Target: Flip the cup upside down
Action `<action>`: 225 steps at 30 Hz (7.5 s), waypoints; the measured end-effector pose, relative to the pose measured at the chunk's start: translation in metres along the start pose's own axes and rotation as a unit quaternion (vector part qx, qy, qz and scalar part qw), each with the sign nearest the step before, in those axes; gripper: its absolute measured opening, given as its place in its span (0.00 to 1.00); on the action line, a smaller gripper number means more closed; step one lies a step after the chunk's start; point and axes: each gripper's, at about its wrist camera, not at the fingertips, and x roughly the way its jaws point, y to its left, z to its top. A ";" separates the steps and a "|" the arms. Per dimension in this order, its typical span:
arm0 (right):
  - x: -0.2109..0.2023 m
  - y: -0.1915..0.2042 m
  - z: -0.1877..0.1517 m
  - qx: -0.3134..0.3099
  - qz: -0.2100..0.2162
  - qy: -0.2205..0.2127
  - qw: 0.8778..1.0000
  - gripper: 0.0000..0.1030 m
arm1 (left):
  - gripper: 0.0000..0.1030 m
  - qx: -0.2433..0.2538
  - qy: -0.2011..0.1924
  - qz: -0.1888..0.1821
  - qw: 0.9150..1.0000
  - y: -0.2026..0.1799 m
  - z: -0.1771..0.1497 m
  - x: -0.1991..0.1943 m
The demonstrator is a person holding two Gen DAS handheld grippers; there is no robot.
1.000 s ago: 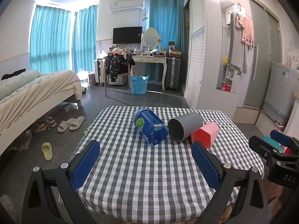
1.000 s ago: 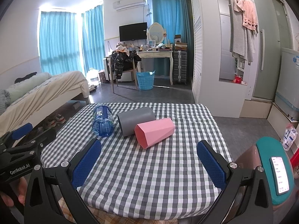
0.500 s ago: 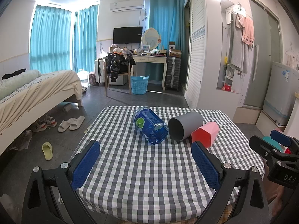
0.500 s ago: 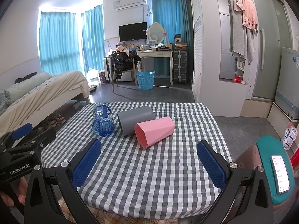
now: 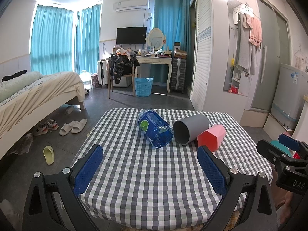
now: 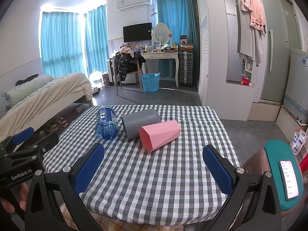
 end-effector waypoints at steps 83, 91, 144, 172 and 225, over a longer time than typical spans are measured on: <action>0.104 0.124 -0.040 -0.146 0.085 0.215 0.962 0.84 | 0.98 -0.077 0.082 0.068 0.991 0.108 -0.010 0.040; 0.052 0.056 -0.004 -0.120 0.056 0.105 0.986 0.88 | 0.98 -0.025 0.101 0.056 0.993 0.056 0.004 0.053; 0.071 -0.071 -0.037 0.002 0.001 0.094 0.996 0.88 | 0.76 0.089 0.009 0.022 0.996 -0.073 -0.025 0.091; 0.067 -0.052 -0.039 -0.016 0.004 0.102 0.995 0.88 | 0.62 0.045 0.094 -0.077 0.992 -0.064 -0.021 0.108; 0.002 0.029 0.005 -0.081 -0.012 0.006 0.997 0.88 | 0.87 -0.060 -0.069 -0.066 0.994 0.040 0.044 0.004</action>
